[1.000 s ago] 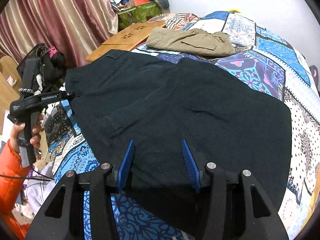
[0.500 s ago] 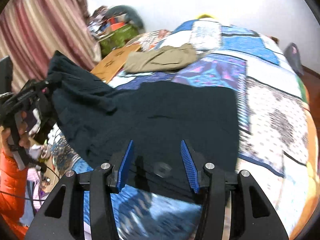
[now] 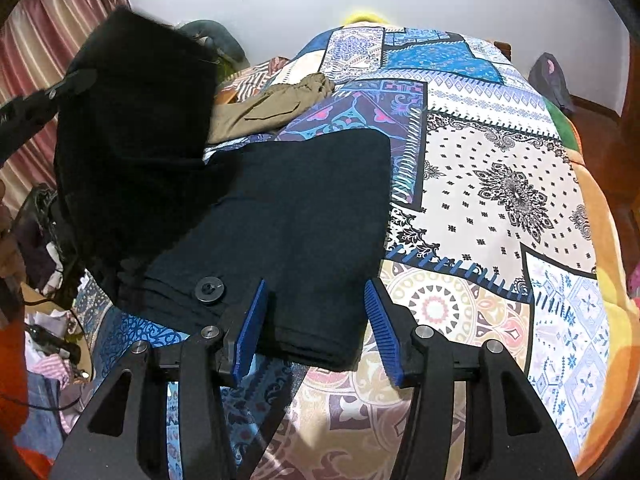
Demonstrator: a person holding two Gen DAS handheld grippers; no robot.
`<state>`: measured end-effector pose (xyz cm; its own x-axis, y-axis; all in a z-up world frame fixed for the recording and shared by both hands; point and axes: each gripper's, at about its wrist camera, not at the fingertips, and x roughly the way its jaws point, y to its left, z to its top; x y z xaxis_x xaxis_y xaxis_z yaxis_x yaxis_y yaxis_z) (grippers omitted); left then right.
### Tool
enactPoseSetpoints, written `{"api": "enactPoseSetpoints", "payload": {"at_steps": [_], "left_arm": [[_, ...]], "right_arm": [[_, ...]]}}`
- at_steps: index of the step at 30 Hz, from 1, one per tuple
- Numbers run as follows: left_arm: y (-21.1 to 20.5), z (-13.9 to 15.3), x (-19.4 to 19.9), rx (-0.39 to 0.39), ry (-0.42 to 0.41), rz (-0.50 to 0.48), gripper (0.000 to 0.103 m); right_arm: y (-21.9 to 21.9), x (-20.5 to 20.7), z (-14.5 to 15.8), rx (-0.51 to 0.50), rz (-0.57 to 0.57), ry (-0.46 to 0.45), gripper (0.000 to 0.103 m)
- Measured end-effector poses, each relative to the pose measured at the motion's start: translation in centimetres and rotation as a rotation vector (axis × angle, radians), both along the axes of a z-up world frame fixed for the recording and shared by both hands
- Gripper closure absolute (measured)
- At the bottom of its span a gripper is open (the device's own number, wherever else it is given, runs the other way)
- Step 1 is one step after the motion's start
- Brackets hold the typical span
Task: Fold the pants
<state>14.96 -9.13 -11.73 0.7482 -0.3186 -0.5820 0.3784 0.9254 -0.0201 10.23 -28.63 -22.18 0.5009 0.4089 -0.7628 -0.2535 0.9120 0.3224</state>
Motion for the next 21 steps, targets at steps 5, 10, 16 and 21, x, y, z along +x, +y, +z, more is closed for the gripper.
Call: {"api": "enactPoseSetpoints", "payload": {"at_steps": [5,10,16,21], "left_arm": [[-5.6,-1.6,-0.4,0.029,0.033,-0.119,0.089],[-8.5,-4.2,-1.5,0.063,0.087,-0.187,0.089],[-9.4,-6.9,-2.2,0.061,0.184,-0.227,0.089],[-10.1,-9.3,-2.6,0.085,0.253,-0.238,0.089]], "right_arm": [[-0.4,-0.1,-0.2,0.023,0.001,-0.003,0.054],[-0.8,-0.4,-0.1,0.04,-0.001,0.003,0.054],[-2.9,-1.5,0.6,0.059,-0.051,0.009,0.054],[-4.0,-2.6,1.6,0.025,-0.088,-0.012,0.054]]}}
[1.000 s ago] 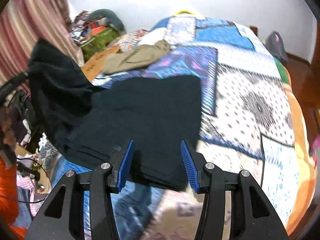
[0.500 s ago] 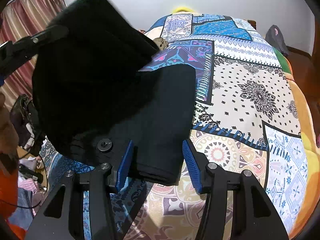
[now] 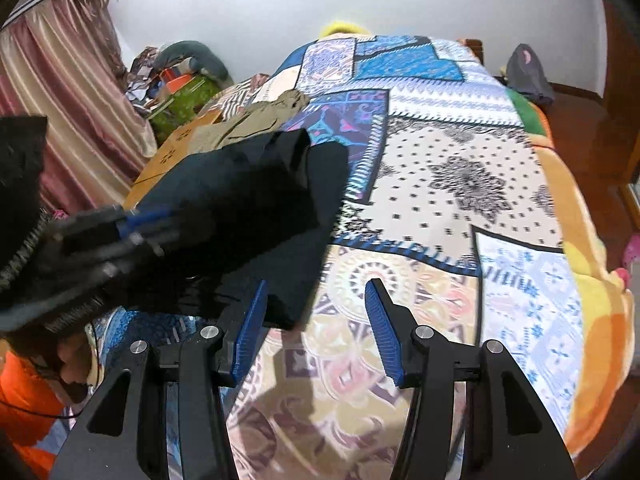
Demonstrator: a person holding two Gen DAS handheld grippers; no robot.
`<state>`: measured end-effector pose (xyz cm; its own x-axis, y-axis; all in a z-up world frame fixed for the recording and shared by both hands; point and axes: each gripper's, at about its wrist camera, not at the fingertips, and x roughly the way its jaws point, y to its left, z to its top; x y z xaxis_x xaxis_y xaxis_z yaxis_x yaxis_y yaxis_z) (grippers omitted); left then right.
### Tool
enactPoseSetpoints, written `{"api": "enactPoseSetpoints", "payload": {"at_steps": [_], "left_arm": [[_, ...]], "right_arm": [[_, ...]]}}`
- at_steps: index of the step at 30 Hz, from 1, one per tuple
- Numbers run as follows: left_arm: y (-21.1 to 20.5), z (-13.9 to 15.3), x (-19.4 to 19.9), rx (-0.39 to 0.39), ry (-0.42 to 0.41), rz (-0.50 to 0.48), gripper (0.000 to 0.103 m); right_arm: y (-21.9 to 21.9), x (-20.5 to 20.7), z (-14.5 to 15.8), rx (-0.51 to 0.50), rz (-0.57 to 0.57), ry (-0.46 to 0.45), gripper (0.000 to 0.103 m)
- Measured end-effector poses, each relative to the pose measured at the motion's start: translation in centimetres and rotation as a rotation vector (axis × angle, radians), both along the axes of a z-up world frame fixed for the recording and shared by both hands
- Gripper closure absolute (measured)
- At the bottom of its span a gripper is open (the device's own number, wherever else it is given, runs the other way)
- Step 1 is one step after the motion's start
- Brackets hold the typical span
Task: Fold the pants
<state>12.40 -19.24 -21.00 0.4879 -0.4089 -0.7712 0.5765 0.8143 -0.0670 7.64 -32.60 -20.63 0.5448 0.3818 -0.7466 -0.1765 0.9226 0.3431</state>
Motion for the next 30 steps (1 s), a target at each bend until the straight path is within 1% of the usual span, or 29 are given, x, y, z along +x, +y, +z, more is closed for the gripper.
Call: {"api": "enactPoseSetpoints", "payload": {"at_steps": [2,5,6,8,9,10,12,13,14,17,19,21,23,27,30], "left_arm": [[-0.1,-0.6,-0.2,0.007,0.004,0.006,0.089],[-0.2,-0.6,-0.5,0.023,-0.003,0.009,0.087],[-0.3,-0.6,-0.5,0.035,-0.002,0.009,0.084],[-0.2,-0.4,-0.3,0.036,0.013,0.009,0.08],[-0.1,-0.3,-0.2,0.024,0.027,0.008,0.073],[0.0,-0.1,0.0,0.011,0.04,0.006,0.069],[0.6,0.6,0.1,-0.041,0.063,0.011,0.05],[0.8,1.0,0.1,-0.059,0.062,0.016,0.048],[1.3,1.7,0.0,-0.08,0.046,0.025,0.048],[3.3,3.5,0.1,-0.119,-0.031,0.1,0.048],[4.8,4.2,0.7,-0.119,-0.056,0.147,0.048],[6.8,4.3,1.7,-0.083,-0.077,0.205,0.048],[8.6,3.8,2.5,-0.046,-0.073,0.249,0.048],[12.5,1.4,3.4,0.048,-0.043,0.329,0.048],[14.8,-0.5,3.7,0.083,-0.004,0.375,0.048]], "right_arm": [[-0.3,-0.3,0.2,0.002,-0.012,-0.004,0.054],[-0.8,-0.8,0.7,0.01,-0.031,-0.014,0.054],[-0.8,-1.0,0.8,0.013,-0.034,-0.017,0.054],[-0.8,-1.1,1.1,0.015,-0.037,-0.024,0.054],[-0.7,-1.2,1.3,0.014,-0.037,-0.028,0.054],[-0.6,-1.3,1.4,0.012,-0.036,-0.03,0.054],[-0.5,-1.2,1.6,0.012,-0.032,-0.036,0.054],[-0.4,-1.2,1.7,0.012,-0.03,-0.038,0.054],[-0.2,-1.3,1.8,0.011,-0.027,-0.042,0.054],[0.4,-1.3,2.2,0.012,-0.014,-0.052,0.054],[0.9,-1.2,2.4,0.012,-0.005,-0.06,0.054],[1.4,-1.1,2.6,0.018,0.008,-0.065,0.054],[2.2,-0.9,2.8,0.02,0.026,-0.072,0.054],[3.8,-0.6,2.4,0.02,0.062,-0.068,0.053],[5.0,-0.1,1.6,0.016,0.089,-0.051,0.053]]}}
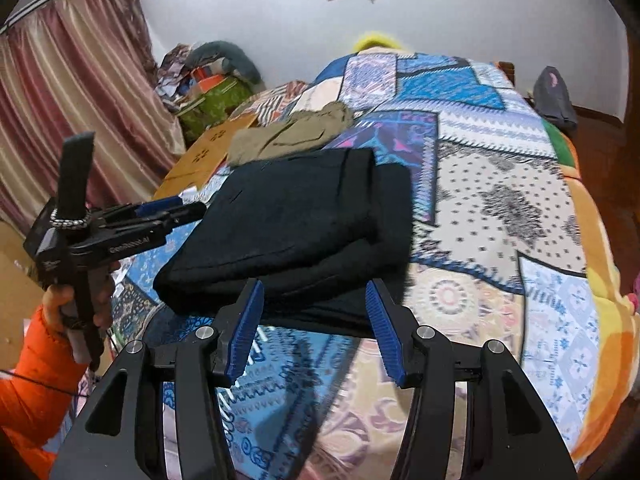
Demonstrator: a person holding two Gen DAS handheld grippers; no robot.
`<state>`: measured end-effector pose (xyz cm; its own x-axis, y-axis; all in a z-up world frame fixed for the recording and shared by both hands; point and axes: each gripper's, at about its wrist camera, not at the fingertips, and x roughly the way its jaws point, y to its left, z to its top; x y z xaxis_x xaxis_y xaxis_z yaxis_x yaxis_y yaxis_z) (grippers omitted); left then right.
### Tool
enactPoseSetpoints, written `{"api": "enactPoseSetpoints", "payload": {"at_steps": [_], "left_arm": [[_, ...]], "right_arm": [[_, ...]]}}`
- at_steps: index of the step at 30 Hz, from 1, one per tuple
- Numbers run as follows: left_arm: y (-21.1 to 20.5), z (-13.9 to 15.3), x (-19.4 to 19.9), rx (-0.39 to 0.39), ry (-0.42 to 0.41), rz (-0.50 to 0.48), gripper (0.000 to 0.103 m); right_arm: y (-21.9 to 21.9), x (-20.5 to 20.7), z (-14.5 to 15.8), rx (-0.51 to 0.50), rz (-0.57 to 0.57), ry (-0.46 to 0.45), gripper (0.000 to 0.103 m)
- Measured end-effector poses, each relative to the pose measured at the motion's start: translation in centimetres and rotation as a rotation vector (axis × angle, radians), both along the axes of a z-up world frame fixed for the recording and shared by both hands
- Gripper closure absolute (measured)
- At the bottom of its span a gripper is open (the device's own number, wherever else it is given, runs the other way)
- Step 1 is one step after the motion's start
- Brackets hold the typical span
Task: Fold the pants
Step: 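Fold the lifted legs with the left gripper over onto the waistband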
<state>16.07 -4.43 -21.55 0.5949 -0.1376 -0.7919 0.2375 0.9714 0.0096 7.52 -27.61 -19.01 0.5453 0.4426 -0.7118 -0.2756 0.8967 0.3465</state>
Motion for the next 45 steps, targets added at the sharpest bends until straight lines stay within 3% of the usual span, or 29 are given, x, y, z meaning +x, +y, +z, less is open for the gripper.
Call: {"api": "enactPoseSetpoints", "payload": {"at_steps": [7,18,29,37,45], "left_arm": [[0.4,-3.0,0.6,0.014,0.06,0.004,0.048],[-2.2,-2.8,-0.4,0.002,0.064,-0.007,0.048],[-3.7,-2.3,1.3,-0.117,0.067,-0.017,0.048],[1.6,-0.8,3.5,-0.064,0.015,0.057,0.048],[7.2,-1.7,8.6,0.066,-0.011,0.122,0.048]], "right_arm": [[1.8,1.7,-2.6,-0.022,0.036,0.033,0.053],[1.0,5.2,-3.3,-0.048,0.115,0.042,0.054],[-0.9,11.5,-4.5,-0.116,0.079,0.041,0.053],[-1.6,10.7,-3.2,-0.154,0.002,0.04,0.051],[-0.1,7.1,0.4,-0.118,-0.031,-0.017,0.051]]}}
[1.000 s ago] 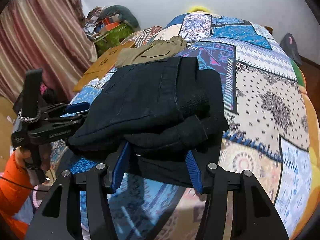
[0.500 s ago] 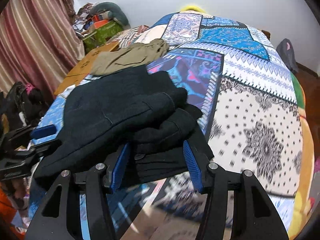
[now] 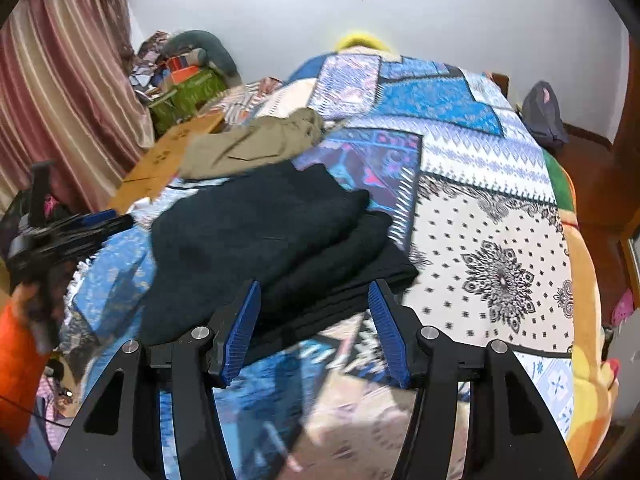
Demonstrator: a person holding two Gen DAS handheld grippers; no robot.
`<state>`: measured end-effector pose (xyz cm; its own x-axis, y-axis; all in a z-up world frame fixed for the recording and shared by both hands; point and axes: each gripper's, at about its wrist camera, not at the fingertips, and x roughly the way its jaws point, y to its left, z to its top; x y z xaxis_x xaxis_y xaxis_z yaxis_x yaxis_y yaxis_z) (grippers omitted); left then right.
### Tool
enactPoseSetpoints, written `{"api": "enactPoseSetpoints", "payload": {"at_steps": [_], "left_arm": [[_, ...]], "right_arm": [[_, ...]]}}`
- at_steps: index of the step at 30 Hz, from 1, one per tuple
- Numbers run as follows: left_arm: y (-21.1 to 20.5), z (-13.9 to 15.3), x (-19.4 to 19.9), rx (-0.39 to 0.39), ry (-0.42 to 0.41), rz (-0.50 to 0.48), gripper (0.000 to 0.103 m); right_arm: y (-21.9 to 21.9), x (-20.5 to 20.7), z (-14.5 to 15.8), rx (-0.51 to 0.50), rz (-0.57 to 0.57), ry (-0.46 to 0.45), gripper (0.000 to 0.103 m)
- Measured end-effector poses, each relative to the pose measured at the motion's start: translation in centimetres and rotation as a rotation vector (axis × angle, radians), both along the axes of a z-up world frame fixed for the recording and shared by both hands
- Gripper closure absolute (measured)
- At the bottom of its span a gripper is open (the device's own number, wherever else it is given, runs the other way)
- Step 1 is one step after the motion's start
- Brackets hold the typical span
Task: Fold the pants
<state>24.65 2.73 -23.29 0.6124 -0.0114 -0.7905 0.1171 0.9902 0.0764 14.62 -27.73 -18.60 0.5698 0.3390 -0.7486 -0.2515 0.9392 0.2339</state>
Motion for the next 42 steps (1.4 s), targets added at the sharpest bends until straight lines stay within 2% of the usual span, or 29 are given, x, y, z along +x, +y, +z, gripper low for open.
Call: {"api": "enactPoseSetpoints", "payload": {"at_steps": [5,10,12,15,19,22,27,36,38,42], "left_arm": [[0.7,-2.5,2.7,0.07,0.026,-0.015,0.048],[0.4,-5.2,4.7,0.039,0.105,-0.075,0.048],[-0.1,-5.5,4.5,0.037,0.11,-0.104,0.054],[-0.7,-5.3,3.6,0.032,0.103,-0.129,0.056],[-2.3,-5.5,1.8,0.069,0.128,-0.203,0.062],[-3.5,-5.1,0.3,0.087,0.128,-0.25,0.065],[-4.8,-4.2,-1.4,0.015,0.146,-0.267,0.072],[-9.5,-3.0,-2.5,-0.053,0.139,-0.312,0.073],[-10.7,-2.9,-2.4,-0.078,0.137,-0.319,0.073],[-11.7,-2.6,-2.5,-0.06,0.115,-0.307,0.073]], "right_arm": [[2.7,-0.9,0.9,0.012,0.017,-0.017,0.05],[5.0,-0.8,-0.1,0.052,0.014,0.003,0.04],[6.0,-0.5,-1.2,0.022,0.032,0.024,0.04],[7.0,-0.3,-3.1,-0.09,0.072,0.039,0.04],[4.9,0.6,-4.3,-0.037,0.081,0.085,0.04],[3.6,1.1,-4.5,-0.064,0.087,0.079,0.04],[1.8,2.0,-4.4,-0.115,0.091,0.063,0.04],[-2.8,5.3,-4.9,-0.197,0.03,0.043,0.04],[-3.6,5.8,-5.2,-0.203,0.005,0.04,0.04],[-5.1,6.4,-5.5,-0.161,-0.035,0.052,0.04]]}}
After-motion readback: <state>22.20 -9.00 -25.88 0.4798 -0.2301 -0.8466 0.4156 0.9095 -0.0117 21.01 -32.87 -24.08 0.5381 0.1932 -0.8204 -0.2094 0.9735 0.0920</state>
